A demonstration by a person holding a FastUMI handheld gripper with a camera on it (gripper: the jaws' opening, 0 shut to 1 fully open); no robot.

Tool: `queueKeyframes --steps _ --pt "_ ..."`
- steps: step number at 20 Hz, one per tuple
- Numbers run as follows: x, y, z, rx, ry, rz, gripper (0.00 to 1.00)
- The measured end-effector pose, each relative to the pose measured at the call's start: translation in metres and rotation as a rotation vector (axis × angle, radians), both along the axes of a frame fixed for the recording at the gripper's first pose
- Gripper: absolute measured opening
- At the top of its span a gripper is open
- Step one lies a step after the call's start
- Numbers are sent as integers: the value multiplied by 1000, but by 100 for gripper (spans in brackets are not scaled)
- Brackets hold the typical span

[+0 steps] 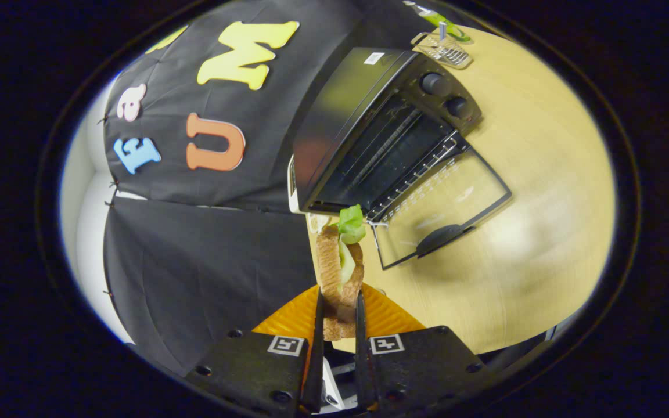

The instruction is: Open the toaster oven, put the food inside, and close the toaster oven door.

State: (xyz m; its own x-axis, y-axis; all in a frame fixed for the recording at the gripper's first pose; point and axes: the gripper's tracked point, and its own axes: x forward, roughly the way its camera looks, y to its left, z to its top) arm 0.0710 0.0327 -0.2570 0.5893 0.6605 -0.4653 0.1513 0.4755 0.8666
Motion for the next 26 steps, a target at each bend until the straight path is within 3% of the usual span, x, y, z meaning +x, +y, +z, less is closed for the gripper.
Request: queueKeyframes --steps 6,16,26 --pt "60 -26 -22 66 -50 -174 28" --pt "153 -26 -75 148 -142 -334 28" --pt "208 2 -90 177 -189 -372 30"
